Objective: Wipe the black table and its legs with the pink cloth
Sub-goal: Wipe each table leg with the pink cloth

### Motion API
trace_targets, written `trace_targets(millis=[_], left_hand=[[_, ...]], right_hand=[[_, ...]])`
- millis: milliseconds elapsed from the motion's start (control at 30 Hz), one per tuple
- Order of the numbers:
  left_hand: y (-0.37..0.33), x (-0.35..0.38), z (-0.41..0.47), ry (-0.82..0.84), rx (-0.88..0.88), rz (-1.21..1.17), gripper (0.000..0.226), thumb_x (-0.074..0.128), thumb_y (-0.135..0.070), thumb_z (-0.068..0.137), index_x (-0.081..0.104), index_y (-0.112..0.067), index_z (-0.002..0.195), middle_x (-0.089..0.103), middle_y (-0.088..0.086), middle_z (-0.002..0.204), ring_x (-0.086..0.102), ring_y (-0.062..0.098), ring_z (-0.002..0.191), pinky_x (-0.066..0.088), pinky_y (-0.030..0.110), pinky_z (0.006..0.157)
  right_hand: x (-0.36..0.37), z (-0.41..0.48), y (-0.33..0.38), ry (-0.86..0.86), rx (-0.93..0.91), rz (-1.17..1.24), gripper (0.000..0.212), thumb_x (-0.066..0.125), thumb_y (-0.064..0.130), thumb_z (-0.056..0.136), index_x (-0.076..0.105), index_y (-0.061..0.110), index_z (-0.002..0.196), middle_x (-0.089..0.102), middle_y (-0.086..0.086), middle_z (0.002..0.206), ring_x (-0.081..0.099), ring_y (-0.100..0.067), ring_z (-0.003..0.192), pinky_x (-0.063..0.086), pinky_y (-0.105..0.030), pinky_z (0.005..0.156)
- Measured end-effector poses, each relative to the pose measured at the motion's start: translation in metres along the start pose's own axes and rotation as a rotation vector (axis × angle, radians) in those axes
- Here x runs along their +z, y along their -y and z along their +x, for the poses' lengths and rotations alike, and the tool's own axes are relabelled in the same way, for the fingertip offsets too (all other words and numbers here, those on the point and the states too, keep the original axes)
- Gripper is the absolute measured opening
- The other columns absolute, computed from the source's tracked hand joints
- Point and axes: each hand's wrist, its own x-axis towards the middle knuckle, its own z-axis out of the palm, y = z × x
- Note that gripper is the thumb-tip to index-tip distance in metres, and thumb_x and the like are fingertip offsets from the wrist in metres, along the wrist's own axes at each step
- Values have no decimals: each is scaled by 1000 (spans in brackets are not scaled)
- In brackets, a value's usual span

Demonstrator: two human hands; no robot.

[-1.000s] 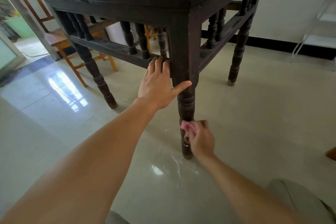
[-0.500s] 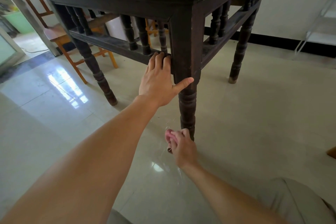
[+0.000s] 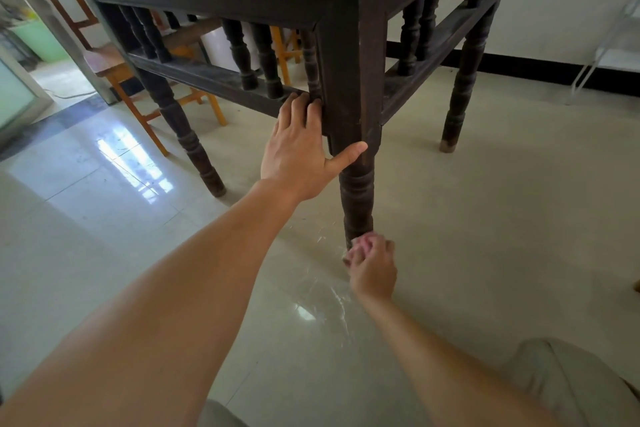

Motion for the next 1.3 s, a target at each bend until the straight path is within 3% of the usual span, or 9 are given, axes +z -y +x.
trace_targets(millis=[167,433,567,767,867,967,1100,1200,1300], left_hand=[[-1,0,-1,8,-9,18,97,27,-87,75,36,-13,136,34,9,146,24,29,139,31,48,113],[-3,-2,-2,29,-23,54,97,26,-87,77,33,-13,139,31,7,148,23,28,140,33,49,112],[-8,-5,-6,36,-40,41,98,27,-86,78,29,-12,143,25,7,154,16,27,144,31,50,113],[-8,6,-8,-5,-61,-10,102,24,-84,79,17,-10,149,12,9,160,0,23,148,18,45,119],[-8,18,-12,-105,-54,-101,100,33,-81,82,14,-10,150,7,8,161,-3,23,148,20,46,118],[-7,44,-33,-186,-84,-298,98,48,-71,84,10,-11,152,5,9,161,6,25,148,29,44,114],[-1,96,-83,108,-262,-521,91,50,-64,86,9,-17,152,20,5,156,29,24,140,38,44,106],[3,123,-74,254,-154,-603,80,52,-60,88,21,-18,148,40,3,148,44,23,131,43,44,101],[0,137,-59,255,-70,-655,61,57,-54,88,36,-15,131,58,7,127,58,28,111,49,41,90]], right_hand=[[20,-23,-2,182,-216,-109,16,54,26,97,62,17,108,53,-2,118,61,-17,80,45,-23,65],[-45,50,-50,-14,103,-170,22,58,31,95,60,10,104,52,-10,113,54,-25,72,39,-29,65],[-40,45,-35,-44,172,-60,23,58,31,95,60,12,106,52,-10,115,62,-32,83,43,-32,72],[26,-27,-9,302,-161,-72,20,58,27,96,66,21,114,53,3,119,60,-10,90,45,-17,72],[25,-19,-14,226,-133,-17,17,59,27,95,67,18,107,54,2,114,56,-8,81,42,-13,67],[6,13,-31,-18,12,34,12,63,22,92,68,13,99,60,-5,106,56,-15,76,36,-16,62],[-24,42,-62,-196,101,15,16,61,25,94,63,11,99,60,-8,104,60,-22,81,46,-30,74],[-4,40,-61,-204,62,22,14,62,30,93,61,18,99,58,-2,104,60,-14,77,52,-31,74],[35,15,-54,-182,-75,43,15,66,22,90,62,14,103,54,3,105,54,2,73,42,-8,69]])
